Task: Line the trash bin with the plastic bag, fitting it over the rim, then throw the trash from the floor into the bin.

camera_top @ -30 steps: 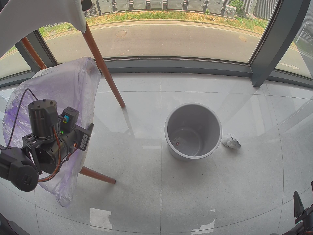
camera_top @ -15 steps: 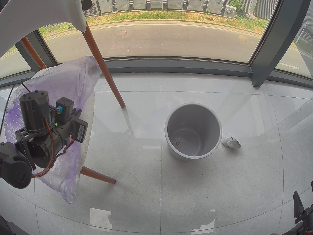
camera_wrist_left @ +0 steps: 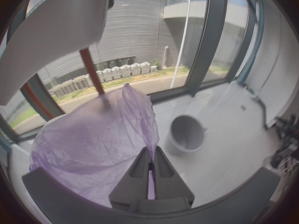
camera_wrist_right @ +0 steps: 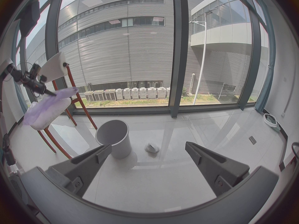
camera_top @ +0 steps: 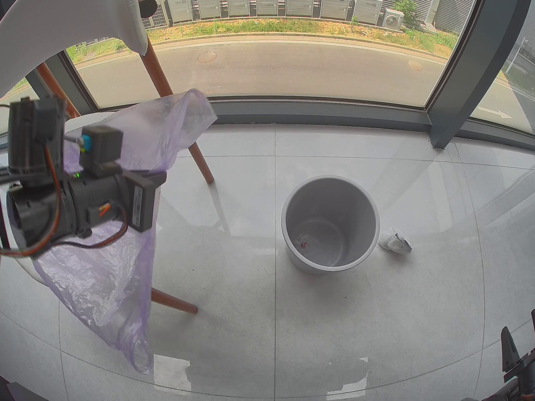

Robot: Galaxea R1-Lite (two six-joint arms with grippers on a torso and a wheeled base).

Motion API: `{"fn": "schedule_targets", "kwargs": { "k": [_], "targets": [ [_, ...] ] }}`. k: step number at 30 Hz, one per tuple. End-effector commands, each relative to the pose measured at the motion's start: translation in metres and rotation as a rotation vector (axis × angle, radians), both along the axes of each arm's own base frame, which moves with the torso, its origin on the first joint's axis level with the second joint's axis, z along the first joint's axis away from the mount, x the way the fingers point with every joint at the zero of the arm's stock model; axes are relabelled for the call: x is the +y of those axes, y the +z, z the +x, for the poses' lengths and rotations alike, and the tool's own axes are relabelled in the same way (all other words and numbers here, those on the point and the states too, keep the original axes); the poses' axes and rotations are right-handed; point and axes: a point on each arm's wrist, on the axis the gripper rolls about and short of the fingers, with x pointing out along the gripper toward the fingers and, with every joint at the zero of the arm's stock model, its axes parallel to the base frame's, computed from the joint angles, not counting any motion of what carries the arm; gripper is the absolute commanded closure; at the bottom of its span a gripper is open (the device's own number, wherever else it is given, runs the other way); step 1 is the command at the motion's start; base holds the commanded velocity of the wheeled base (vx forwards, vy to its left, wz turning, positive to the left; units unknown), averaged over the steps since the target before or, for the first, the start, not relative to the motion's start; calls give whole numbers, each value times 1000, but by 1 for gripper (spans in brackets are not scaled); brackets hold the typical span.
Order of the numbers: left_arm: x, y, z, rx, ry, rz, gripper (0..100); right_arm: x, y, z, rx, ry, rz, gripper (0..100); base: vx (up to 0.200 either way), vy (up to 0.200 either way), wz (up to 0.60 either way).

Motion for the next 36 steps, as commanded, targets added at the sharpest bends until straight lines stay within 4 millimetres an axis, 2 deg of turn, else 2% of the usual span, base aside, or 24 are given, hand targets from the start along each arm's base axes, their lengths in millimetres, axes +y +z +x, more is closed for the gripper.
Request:
{"fn": "schedule_targets", "kwargs": {
  "k": [1,6,8,12,17,22,27,32,36],
  "targets": [
    [-9,57,-19,-54,-207,-185,100,0,-5,0,-4,-4,4,0,0,0,0],
    [-24,60,-11,-11,-366,-244,100,0,-5,0,-2,-1,-8,0,0,0,0],
    [-24,59,-11,-8,-369,-245,100,0,-5,0,-2,-1,-9,0,0,0,0],
    [-56,63,-29,72,-510,-340,100,0,-5,0,-2,-1,-17,0,0,0,0],
    [-78,80,-39,77,-598,-407,100,0,-5,0,-2,1,-19,0,0,0,0],
    [-97,86,-30,86,-617,-445,100,0,-5,0,-2,2,-19,0,0,0,0],
    [-117,90,-10,72,-649,-485,100,0,-5,0,-3,2,-19,0,0,0,0],
    [-128,87,0,81,-645,-493,100,0,-5,0,-2,2,-19,0,0,0,0],
    [-139,77,9,108,-643,-478,100,0,-5,0,-3,2,-19,0,0,0,0]
  ]
}}
